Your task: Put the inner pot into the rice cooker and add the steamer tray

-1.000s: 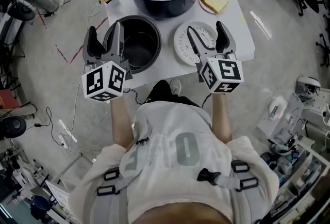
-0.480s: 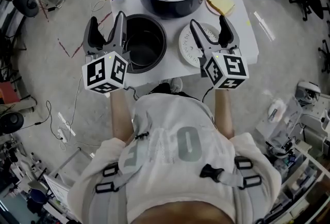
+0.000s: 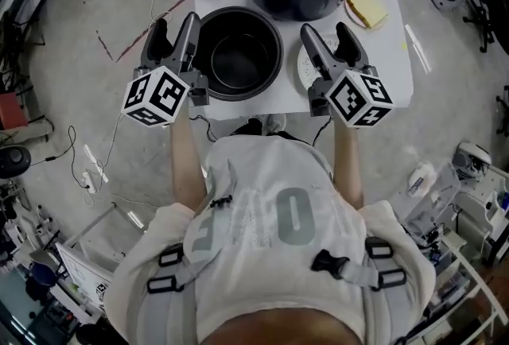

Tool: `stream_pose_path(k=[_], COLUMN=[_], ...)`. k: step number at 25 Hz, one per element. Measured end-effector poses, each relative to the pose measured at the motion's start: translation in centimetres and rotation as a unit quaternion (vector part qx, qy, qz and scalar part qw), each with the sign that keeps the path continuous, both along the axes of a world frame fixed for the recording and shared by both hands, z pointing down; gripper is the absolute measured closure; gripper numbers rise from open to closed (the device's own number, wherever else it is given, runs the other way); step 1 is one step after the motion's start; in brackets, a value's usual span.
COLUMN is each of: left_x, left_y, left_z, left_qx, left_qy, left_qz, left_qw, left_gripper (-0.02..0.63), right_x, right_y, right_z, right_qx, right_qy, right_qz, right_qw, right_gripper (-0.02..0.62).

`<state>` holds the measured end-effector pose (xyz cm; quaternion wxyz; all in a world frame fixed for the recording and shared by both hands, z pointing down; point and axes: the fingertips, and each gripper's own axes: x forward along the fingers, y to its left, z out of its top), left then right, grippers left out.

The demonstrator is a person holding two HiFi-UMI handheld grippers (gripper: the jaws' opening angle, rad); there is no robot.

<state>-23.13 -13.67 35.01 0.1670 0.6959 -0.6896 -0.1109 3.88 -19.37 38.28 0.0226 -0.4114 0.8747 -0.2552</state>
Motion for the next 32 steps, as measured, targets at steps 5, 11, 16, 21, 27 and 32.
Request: stream_pose_path(k=[5, 11, 16, 21, 27, 32], left_x=[-3.3, -4.4, -5.0, -4.5, -3.6, -2.8], left_y=[1.3, 3.1, 3.9, 4.9, 5.3, 5.2], left_z=[5.5, 10.1, 11.5, 13.0, 13.8, 14.3], left_qx=[-0.046, -0.053, -0.052, -0.07, -0.08, -0.093], left_qy=[0.083, 0.231, 0.292, 0.307, 0.328, 0.316], left_qz=[-0.014, -0.02, -0.028, -0.022, -0.005, 0.003], left_qw=[0.9954, 0.9712, 0.9547, 0.9489, 0.9411, 0.9442], left_gripper=[0.272, 0.272, 0.283, 0.346, 0.38, 0.408], right_x=[-3.3, -5.4, -7.0, -7.8, -8.0, -7.8], right_y=[0.2, 0.9, 1.3, 1.8, 2.5, 2.8], right_z=[3.4, 6.6, 8.1, 9.3, 10.0, 10.8], right_qx=[-0.073, -0.142, -0.185, -0.207, -0.219, -0.226], right_qy=[-0.054, -0.086, -0.124, -0.139, -0.136, -0.124], right_qz=[-0.025, -0.047, -0.055, -0.055, -0.056, -0.054], right_qw=[0.996, 0.985, 0.973, 0.967, 0.964, 0.965], right_gripper=[0.222, 0.229, 0.24, 0.258, 0.335, 0.407])
